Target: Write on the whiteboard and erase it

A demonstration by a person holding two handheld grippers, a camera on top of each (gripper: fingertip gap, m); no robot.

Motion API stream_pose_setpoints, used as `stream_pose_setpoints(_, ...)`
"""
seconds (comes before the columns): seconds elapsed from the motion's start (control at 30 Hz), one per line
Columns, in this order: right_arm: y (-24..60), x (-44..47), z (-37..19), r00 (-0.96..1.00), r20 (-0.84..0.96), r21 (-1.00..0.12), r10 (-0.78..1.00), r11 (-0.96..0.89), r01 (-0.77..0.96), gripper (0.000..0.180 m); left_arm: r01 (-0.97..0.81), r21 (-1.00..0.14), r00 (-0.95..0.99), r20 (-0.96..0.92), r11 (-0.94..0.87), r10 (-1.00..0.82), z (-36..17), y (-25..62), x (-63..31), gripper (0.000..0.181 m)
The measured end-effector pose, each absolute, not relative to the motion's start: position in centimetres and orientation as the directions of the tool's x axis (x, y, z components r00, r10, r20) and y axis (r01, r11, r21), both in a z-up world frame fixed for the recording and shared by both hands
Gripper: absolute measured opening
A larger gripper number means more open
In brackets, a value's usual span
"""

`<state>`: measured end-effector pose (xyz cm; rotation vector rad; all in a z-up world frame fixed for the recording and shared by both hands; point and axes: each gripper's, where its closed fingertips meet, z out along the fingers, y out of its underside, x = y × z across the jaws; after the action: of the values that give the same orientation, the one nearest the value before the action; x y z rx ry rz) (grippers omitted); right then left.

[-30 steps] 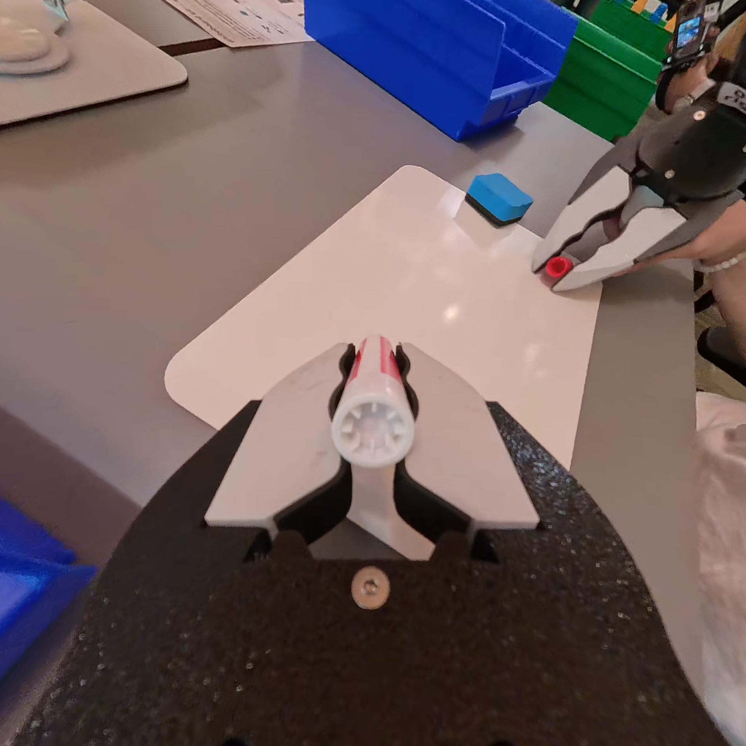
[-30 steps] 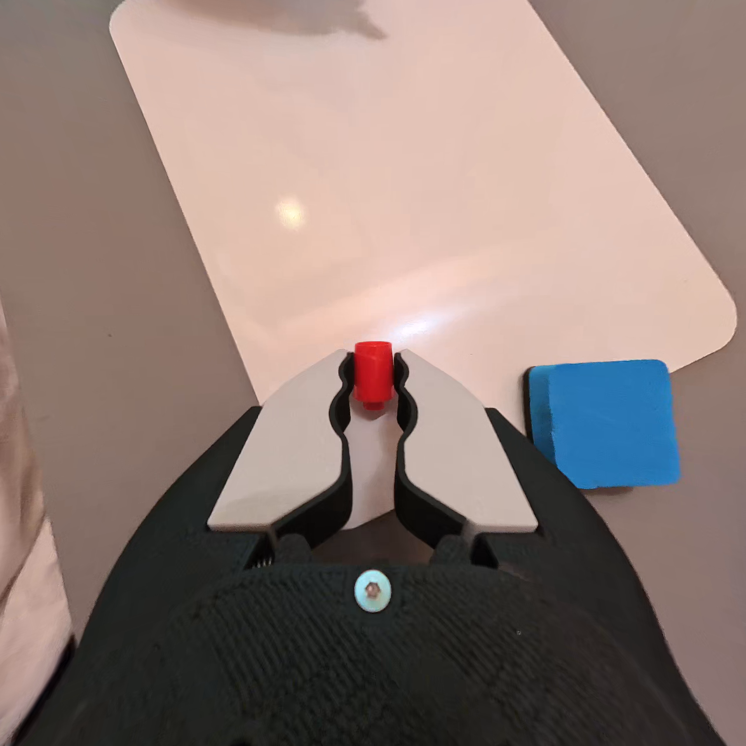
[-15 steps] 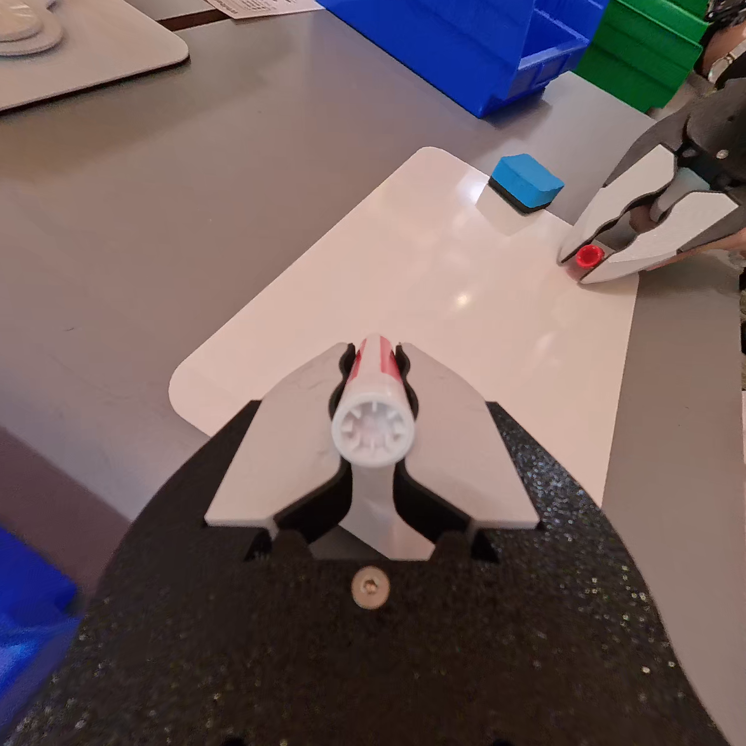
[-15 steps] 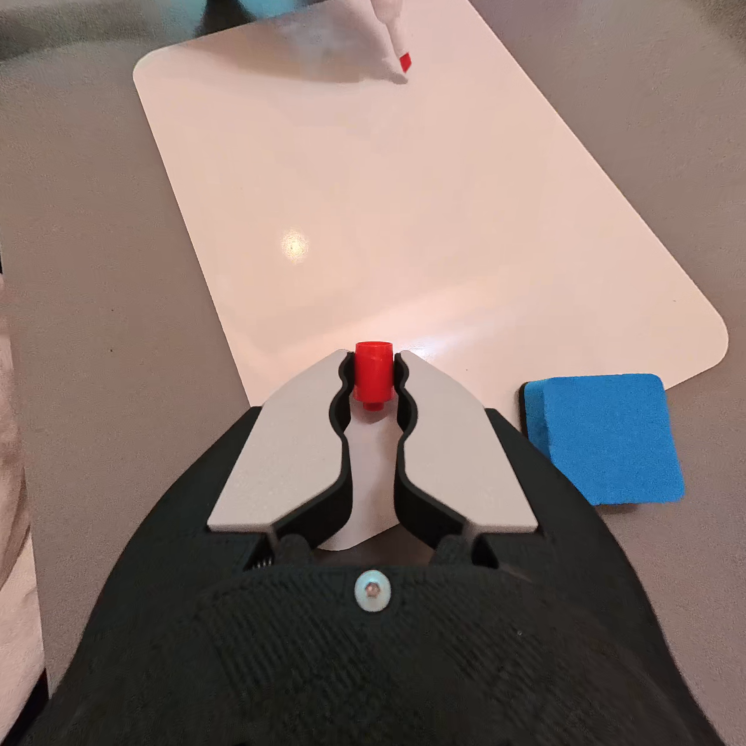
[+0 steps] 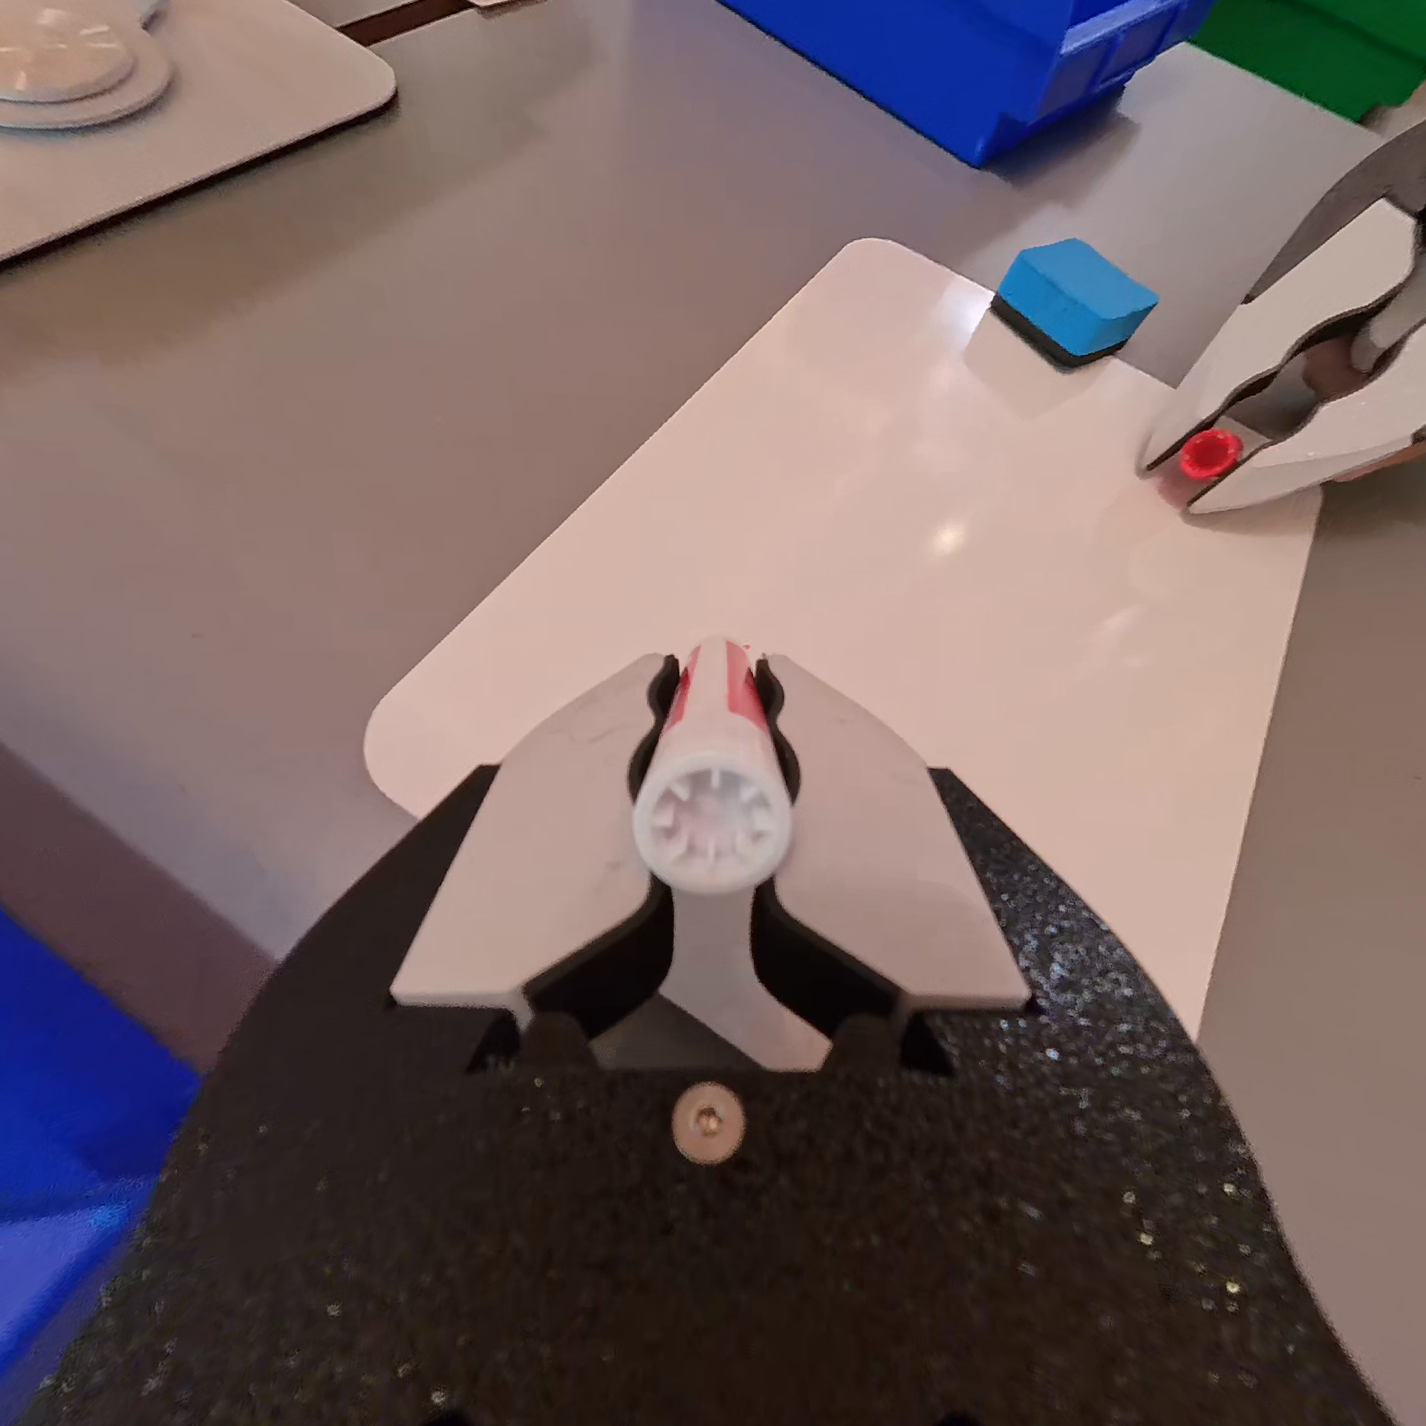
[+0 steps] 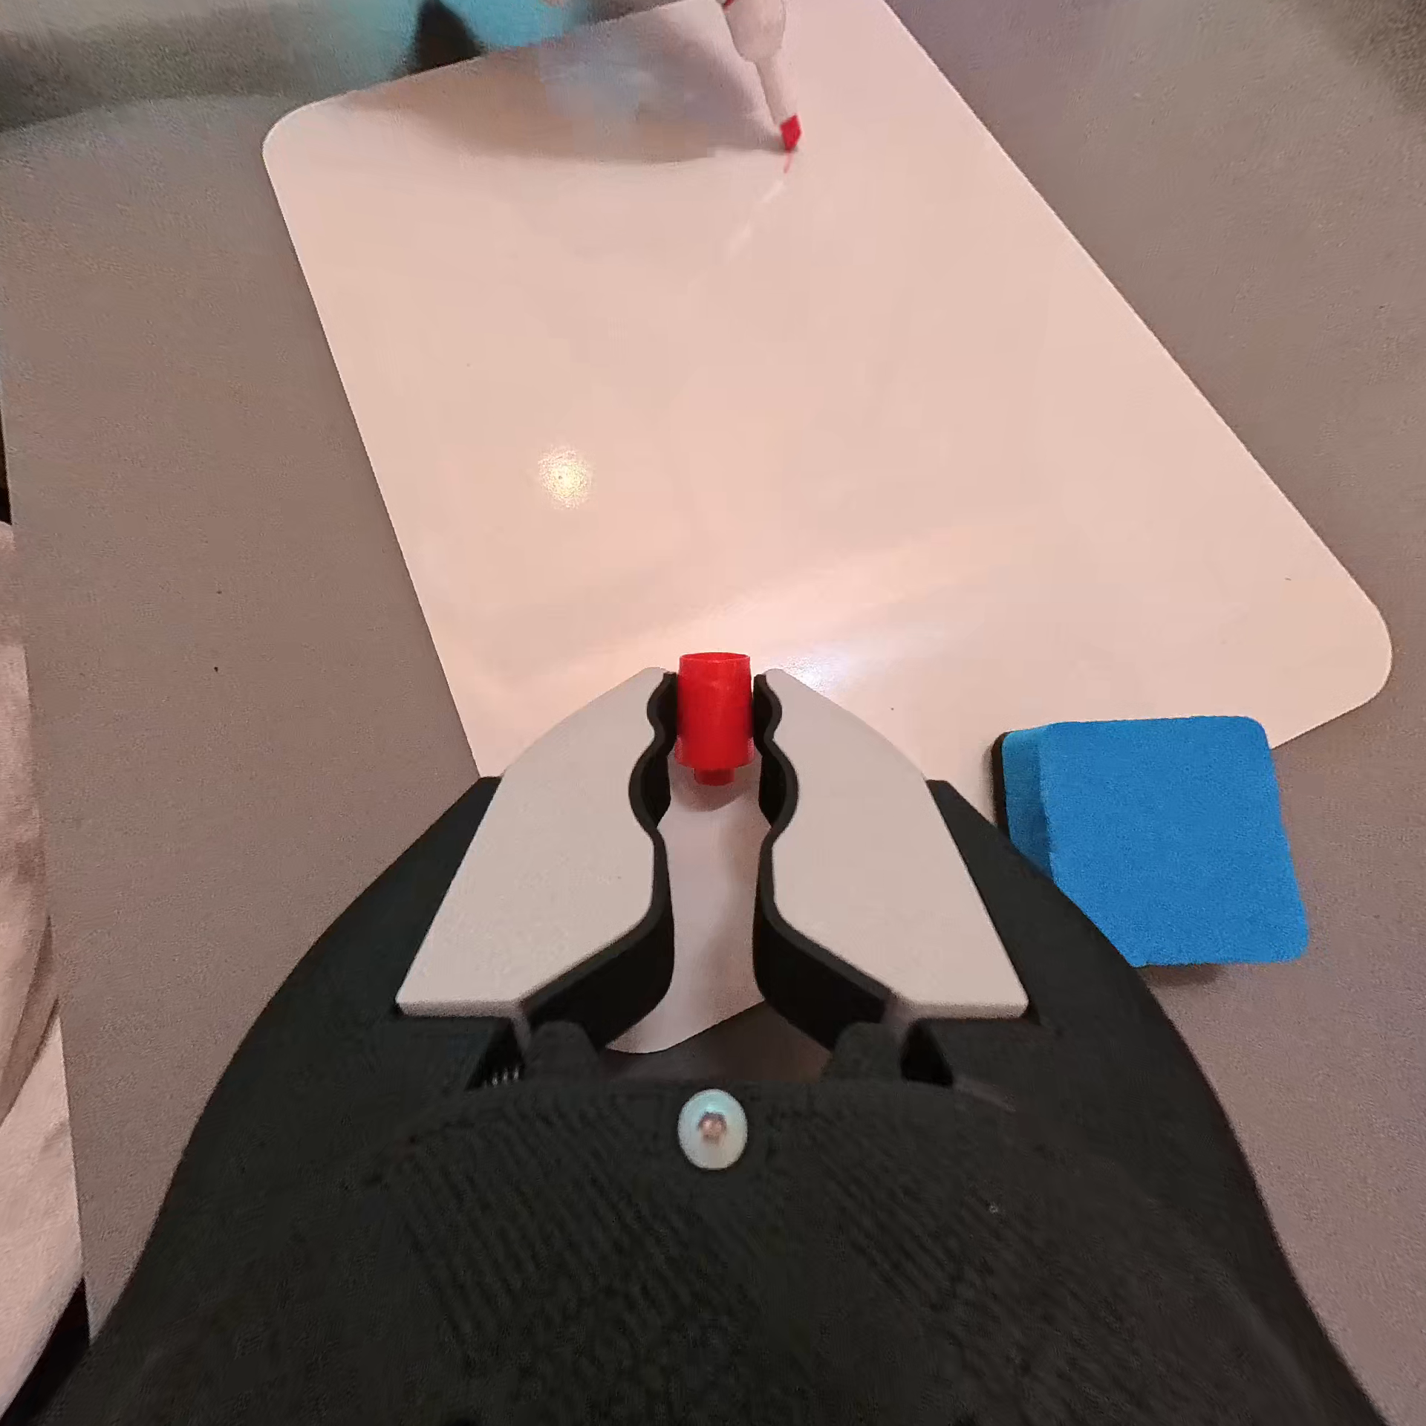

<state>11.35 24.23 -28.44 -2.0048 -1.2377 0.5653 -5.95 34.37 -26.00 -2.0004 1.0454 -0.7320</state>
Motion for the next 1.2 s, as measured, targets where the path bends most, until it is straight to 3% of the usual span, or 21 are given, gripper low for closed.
stream_pose_setpoints(0.03, 24.2, 11.4, -28.5, 0.448, -0.002, -0.753, 0.894, -0.296, 0.588, 0.019, -0.429, -0.816, 0.515, 0.131, -0.387, -0.847, -26.0, 34.5, -6.2, 0.019)
stream_pose_setpoints(0.6, 24.2, 11.4, -28.4, 0.447, -0.003, -0.754, 0.894, -0.295, 0.586, 0.019, -0.511, -0.764, 0.551, 0.063, -0.395, -0.832, -25.8, 31.2, -9.3, 0.019)
stream_pose_setpoints(1.2, 24.1, 11.3, -28.4, 0.442, -0.003, -0.754, 0.897, -0.292, 0.588, 0.019, -0.492, -0.791, 0.48, 0.102, -0.364, -0.871, -25.8, 30.1, -4.9, 0.019)
